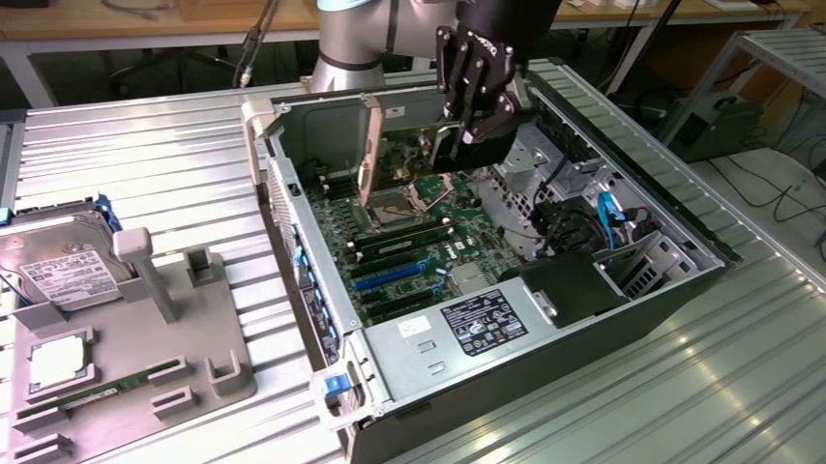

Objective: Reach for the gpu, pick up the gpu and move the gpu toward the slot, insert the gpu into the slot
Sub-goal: 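Insert the gpu into the slot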

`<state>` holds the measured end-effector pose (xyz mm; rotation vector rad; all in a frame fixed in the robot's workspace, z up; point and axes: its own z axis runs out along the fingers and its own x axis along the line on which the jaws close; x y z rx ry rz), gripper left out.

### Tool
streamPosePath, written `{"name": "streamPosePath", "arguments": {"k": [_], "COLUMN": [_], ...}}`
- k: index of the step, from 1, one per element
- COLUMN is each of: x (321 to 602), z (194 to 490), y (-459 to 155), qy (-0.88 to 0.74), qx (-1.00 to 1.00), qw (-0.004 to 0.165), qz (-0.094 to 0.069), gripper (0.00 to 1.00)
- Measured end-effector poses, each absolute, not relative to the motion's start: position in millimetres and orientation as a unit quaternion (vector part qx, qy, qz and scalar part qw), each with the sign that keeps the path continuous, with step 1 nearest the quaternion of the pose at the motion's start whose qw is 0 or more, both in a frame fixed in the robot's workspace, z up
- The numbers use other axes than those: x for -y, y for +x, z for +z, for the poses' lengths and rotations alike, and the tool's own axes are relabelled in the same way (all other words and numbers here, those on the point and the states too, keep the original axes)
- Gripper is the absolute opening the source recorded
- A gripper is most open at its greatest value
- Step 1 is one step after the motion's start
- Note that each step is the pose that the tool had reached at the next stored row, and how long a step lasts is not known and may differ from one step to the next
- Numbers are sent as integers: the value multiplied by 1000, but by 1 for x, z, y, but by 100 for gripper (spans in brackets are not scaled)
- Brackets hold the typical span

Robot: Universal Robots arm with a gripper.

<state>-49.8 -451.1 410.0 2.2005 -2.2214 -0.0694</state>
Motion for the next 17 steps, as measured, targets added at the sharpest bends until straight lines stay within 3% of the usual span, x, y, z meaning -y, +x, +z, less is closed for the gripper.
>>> {"name": "streamPosePath", "arguments": {"k": [17], "x": [445], "z": [388], "y": [-54], "qy": [699], "qx": [715], "qw": [3], "qz": [-14], "gripper": [27]}}
